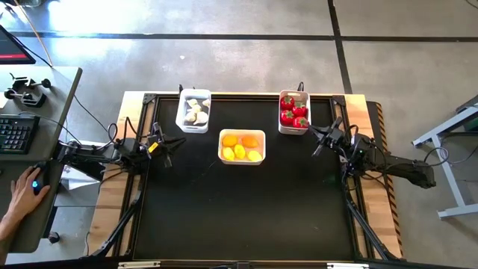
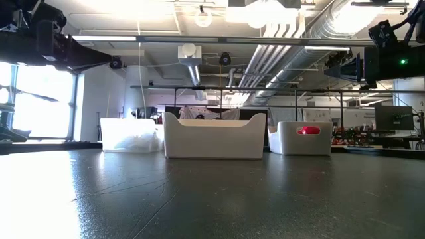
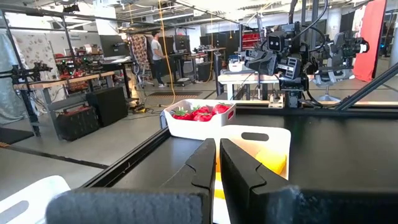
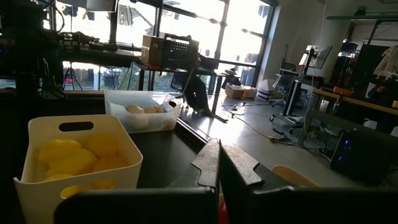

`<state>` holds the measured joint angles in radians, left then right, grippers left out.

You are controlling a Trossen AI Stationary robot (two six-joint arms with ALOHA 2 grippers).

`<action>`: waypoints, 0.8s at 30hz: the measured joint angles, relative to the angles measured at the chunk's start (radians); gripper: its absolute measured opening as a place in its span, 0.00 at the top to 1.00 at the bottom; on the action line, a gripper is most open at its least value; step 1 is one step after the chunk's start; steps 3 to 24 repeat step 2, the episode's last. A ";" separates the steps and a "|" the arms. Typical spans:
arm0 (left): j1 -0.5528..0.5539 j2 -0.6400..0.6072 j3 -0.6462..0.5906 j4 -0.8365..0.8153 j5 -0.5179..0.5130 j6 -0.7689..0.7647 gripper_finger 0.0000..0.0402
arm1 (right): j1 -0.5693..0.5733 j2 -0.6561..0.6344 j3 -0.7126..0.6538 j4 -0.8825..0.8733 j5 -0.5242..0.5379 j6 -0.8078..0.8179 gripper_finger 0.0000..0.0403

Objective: Sort produce into baskets
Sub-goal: Return to Home Position

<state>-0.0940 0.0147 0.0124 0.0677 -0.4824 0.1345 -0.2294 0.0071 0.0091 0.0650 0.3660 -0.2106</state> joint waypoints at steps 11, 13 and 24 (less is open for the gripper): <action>0.000 0.000 0.000 0.000 0.000 0.000 0.98 | 0.000 0.000 0.000 0.000 0.000 0.000 1.00; 0.000 0.000 0.000 0.000 0.000 0.000 0.98 | 0.000 0.000 0.000 0.000 0.000 0.000 1.00; 0.000 0.000 0.000 0.000 0.000 0.000 0.98 | 0.000 0.000 0.000 0.000 0.000 0.000 1.00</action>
